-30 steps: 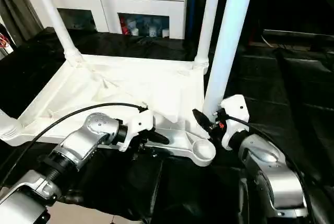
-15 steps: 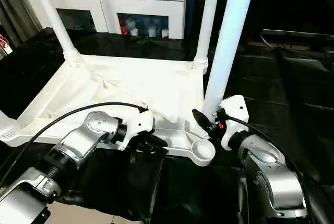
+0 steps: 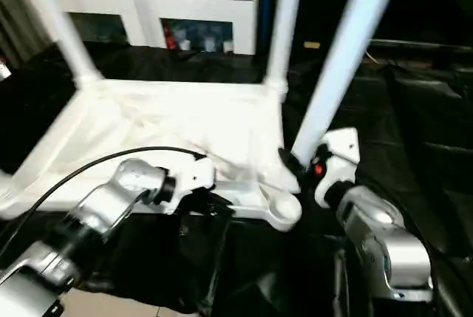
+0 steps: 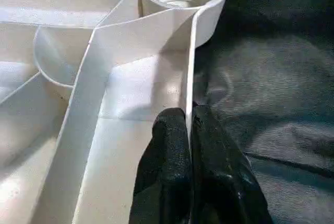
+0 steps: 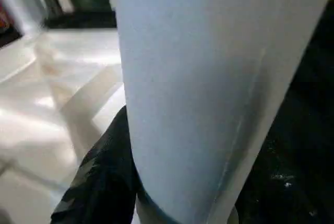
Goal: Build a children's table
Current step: Rotate table base, then insert table leg to table base
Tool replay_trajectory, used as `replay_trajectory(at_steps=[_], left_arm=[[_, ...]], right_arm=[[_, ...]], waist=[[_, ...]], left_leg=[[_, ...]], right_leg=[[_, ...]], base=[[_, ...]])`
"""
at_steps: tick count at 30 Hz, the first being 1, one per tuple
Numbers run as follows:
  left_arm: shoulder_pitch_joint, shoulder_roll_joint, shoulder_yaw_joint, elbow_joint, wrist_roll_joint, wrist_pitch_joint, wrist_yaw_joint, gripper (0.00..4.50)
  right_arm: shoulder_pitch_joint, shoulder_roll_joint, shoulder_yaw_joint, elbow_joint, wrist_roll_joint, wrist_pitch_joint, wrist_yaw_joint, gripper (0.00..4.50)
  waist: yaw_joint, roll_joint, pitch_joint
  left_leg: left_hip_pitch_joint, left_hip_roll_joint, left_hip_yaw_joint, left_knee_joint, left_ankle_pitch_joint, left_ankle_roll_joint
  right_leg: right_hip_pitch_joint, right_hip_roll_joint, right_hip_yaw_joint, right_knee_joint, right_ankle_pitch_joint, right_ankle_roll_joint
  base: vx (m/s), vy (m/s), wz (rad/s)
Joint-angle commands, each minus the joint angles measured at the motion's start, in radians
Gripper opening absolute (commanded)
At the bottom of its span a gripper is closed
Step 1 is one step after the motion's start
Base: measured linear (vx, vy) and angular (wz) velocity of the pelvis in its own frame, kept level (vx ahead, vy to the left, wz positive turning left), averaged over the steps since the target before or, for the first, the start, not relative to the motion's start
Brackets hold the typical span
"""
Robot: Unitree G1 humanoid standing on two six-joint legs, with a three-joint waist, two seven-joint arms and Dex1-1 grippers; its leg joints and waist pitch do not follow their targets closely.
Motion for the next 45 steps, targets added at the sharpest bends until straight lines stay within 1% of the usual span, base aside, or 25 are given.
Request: replay_trajectory(at_steps=[1,3,5,7,8,9,10,11,12,14,15,19,20,22,23,25,26,33,35,37,39,40,42,43,45], left_arm=[[0.032,0.044,0.047,-0.012,0.025,0.079,0.067,0.0],[0.053,0.047,0.063,-0.052,0.026,0.127,0.098,0.0],[0.072,0.033,0.087,-0.086,0.019,0.167,0.142,0.0],[0.083,0.023,0.097,-0.108,0.012,0.195,0.162,0.0],[0.091,0.004,0.113,-0.117,0.009,0.212,0.204,0.0],[0.095,0.0,0.116,-0.125,0.009,0.22,0.216,0.0],[0.097,-0.003,0.113,-0.127,0.008,0.213,0.217,0.0],[0.099,-0.007,0.113,-0.127,0.006,0.207,0.219,0.0],[0.102,-0.013,0.111,-0.129,0.004,0.202,0.222,0.0],[0.102,-0.018,0.107,-0.129,0.003,0.194,0.224,0.0],[0.103,-0.02,0.105,-0.13,0.005,0.193,0.225,0.0],[0.099,-0.028,0.099,-0.124,0.002,0.174,0.221,0.0],[0.099,-0.028,0.098,-0.124,0.002,0.173,0.221,0.0],[0.096,-0.028,0.094,-0.121,0.004,0.169,0.221,0.0],[0.094,-0.027,0.093,-0.12,0.004,0.169,0.223,0.0],[0.09,-0.026,0.093,-0.111,0.006,0.165,0.225,0.0],[0.087,-0.026,0.093,-0.105,0.007,0.163,0.226,0.0],[0.076,-0.032,0.108,-0.086,-0.002,0.157,0.222,0.0],[0.072,-0.032,0.109,-0.079,-0.004,0.155,0.221,0.0],[0.071,-0.031,0.109,-0.077,-0.004,0.154,0.219,0.0],[0.068,-0.03,0.11,-0.072,-0.003,0.15,0.219,0.0],[0.063,-0.028,0.111,-0.066,-0.001,0.147,0.218,0.0],[0.061,-0.027,0.111,-0.064,0.0,0.145,0.217,0.0],[0.059,-0.026,0.112,-0.063,-0.001,0.145,0.215,0.0],[0.058,-0.025,0.112,-0.063,-0.002,0.144,0.213,0.0]], right_arm=[[-0.022,0.003,-0.006,-0.013,-0.005,-0.023,-0.006,1.91],[-0.036,0.003,0.001,-0.007,0.0,-0.044,0.016,1.91],[-0.046,-0.012,0.03,0.009,-0.019,-0.047,0.036,1.91],[-0.052,-0.012,0.046,0.028,-0.032,-0.103,0.066,1.91],[-0.063,-0.016,0.071,0.053,-0.038,-0.135,0.111,1.91],[-0.068,-0.017,0.078,0.061,-0.035,-0.128,0.12,1.91],[-0.076,-0.016,0.085,0.075,-0.034,-0.13,0.129,1.91],[-0.086,-0.011,0.087,0.088,-0.03,-0.125,0.131,1.91],[-0.106,-0.002,0.091,0.115,-0.02,-0.115,0.137,1.91],[-0.126,0.001,0.1,0.149,-0.022,-0.108,0.142,1.91],[-0.135,0.001,0.107,0.169,-0.028,-0.112,0.147,1.91],[-0.212,0.017,0.135,0.344,-0.066,-0.168,0.188,1.91],[-0.214,0.017,0.136,0.348,-0.067,-0.169,0.189,1.91],[-0.237,0.016,0.15,0.399,-0.079,-0.179,0.207,1.91],[-0.242,0.014,0.155,0.409,-0.082,-0.177,0.212,1.91],[-0.25,0.008,0.17,0.425,-0.09,-0.17,0.226,1.91],[-0.254,0.005,0.178,0.434,-0.093,-0.167,0.233,1.91],[-0.269,0.005,0.181,0.47,-0.098,-0.177,0.264,1.91],[-0.265,0.0,0.177,0.46,-0.092,-0.164,0.272,1.91],[-0.264,-0.001,0.174,0.456,-0.088,-0.159,0.273,1.91],[-0.262,-0.004,0.173,0.448,-0.084,-0.155,0.277,1.91],[-0.258,-0.008,0.175,0.439,-0.08,-0.148,0.284,1.91],[-0.258,-0.009,0.175,0.438,-0.08,-0.147,0.287,1.91],[-0.258,-0.008,0.174,0.442,-0.082,-0.152,0.287,1.91],[-0.26,0.001,0.166,0.468,-0.088,-0.178,0.279,1.91]], waist=[[0.012,-0.013,-0.057],[0.006,-0.016,-0.055],[0.003,-0.017,-0.054],[0.003,-0.016,-0.053],[0.001,-0.018,-0.054],[0.003,-0.018,-0.053],[0.002,-0.024,-0.053],[0.004,-0.02,-0.054],[0.003,-0.026,-0.054],[0.006,-0.023,-0.055],[0.007,-0.03,-0.055],[0.009,-0.032,-0.056],[0.01,-0.04,-0.057],[0.013,-0.039,-0.057],[0.014,-0.048,-0.056],[0.019,-0.045,-0.056],[0.019,-0.051,-0.056],[0.022,-0.054,-0.054],[0.023,-0.05,-0.055],[0.023,-0.055,-0.054],[0.024,-0.055,-0.055],[0.025,-0.051,-0.055],[0.025,-0.054,-0.054],[0.026,-0.05,-0.054],[0.026,-0.05,-0.054]], left_leg=[[-0.018,0.056,-0.016,-0.079,-0.079,0.038],[-0.019,0.054,-0.015,-0.079,-0.092,0.043],[-0.018,0.057,-0.016,-0.079,-0.095,0.044],[-0.017,0.055,-0.013,-0.078,-0.109,0.05],[-0.017,0.056,-0.012,-0.077,-0.111,0.053],[-0.017,0.055,-0.012,-0.077,-0.112,0.057],[-0.019,0.055,-0.013,-0.077,-0.109,0.061],[-0.018,0.054,-0.014,-0.077,-0.101,0.065],[-0.017,0.055,-0.013,-0.077,-0.1,0.067],[-0.016,0.055,-0.012,-0.076,-0.091,0.07],[-0.017,0.055,-0.011,-0.076,-0.079,0.073],[-0.017,0.054,-0.009,-0.074,-0.071,0.079],[-0.019,0.053,-0.009,-0.073,-0.064,0.083],[-0.018,0.054,-0.008,-0.072,-0.049,0.089],[-0.019,0.055,-0.007,-0.072,-0.04,0.095],[-0.017,0.056,-0.007,-0.073,-0.036,0.098],[-0.017,0.056,-0.007,-0.073,-0.038,0.098],[-0.014,0.058,-0.006,-0.076,-0.076,0.082],[-0.013,0.06,-0.007,-0.077,-0.073,0.079],[-0.014,0.059,-0.007,-0.078,-0.073,0.078],[-0.013,0.058,-0.006,-0.077,-0.075,0.076],[-0.013,0.058,-0.007,-0.077,-0.074,0.076],[-0.013,0.058,-0.006,-0.077,-0.074,0.076],[-0.012,0.058,-0.006,-0.077,-0.076,0.075],[-0.013,0.059,-0.006,-0.078,-0.083,0.071]], right_leg=[[0.07,-0.077,0.039,-0.075,-0.231,-0.222],[0.07,-0.076,0.038,-0.08,-0.259,-0.22],[0.069,-0.075,0.037,-0.079,-0.269,-0.222],[0.065,-0.075,0.038,-0.085,-0.299,-0.217],[0.065,-0.074,0.038,-0.083,-0.301,-0.218],[0.064,-0.073,0.037,-0.086,-0.306,-0.218],[0.066,-0.073,0.037,-0.085,-0.305,-0.218],[0.064,-0.074,0.037,-0.085,-0.308,-0.215],[0.063,-0.072,0.037,-0.085,-0.306,-0.214],[0.062,-0.073,0.037,-0.084,-0.3,-0.215],[0.063,-0.072,0.038,-0.083,-0.284,-0.214],[0.061,-0.076,0.036,-0.08,-0.277,-0.231],[0.064,-0.077,0.036,-0.078,-0.277,-0.229],[0.064,-0.076,0.036,-0.076,-0.26,-0.227],[0.064,-0.076,0.036,-0.075,-0.255,-0.224],[0.062,-0.077,0.035,-0.074,-0.258,-0.221],[0.063,-0.076,0.035,-0.073,-0.264,-0.217],[0.058,-0.077,0.036,-0.081,-0.322,-0.199],[0.057,-0.077,0.036,-0.079,-0.304,-0.205],[0.059,-0.076,0.036,-0.078,-0.293,-0.207],[0.059,-0.077,0.037,-0.079,-0.297,-0.207],[0.059,-0.078,0.037,-0.078,-0.297,-0.208],[0.059,-0.077,0.037,-0.08,-0.297,-0.208],[0.058,-0.077,0.037,-0.08,-0.303,-0.208],[0.058,-0.077,0.037,-0.081,-0.312,-0.207]], base=[[0.0,0.0,0.0],[0.0,0.0,0.0],[0.0,0.0,0.0],[0.0,0.0,0.0],[0.0,0.0,0.0],[0.0,0.0,0.0],[0.0,0.0,0.0],[0.0,0.0,0.0],[0.0,0.0,0.0],[0.0,0.0,0.0],[0.0,0.0,0.0],[0.0,0.0,0.0],[0.0,0.0,0.0],[0.0,0.0,0.0],[0.0,0.0,0.0],[0.0,0.0,0.0],[0.0,0.0,0.0],[0.0,0.0,0.0],[0.0,0.0,0.0],[0.0,0.0,0.0],[0.0,0.0,0.0],[0.0,0.0,0.0],[0.0,0.0,0.0],[0.0,0.0,0.0],[0.0,0.0,0.0]])
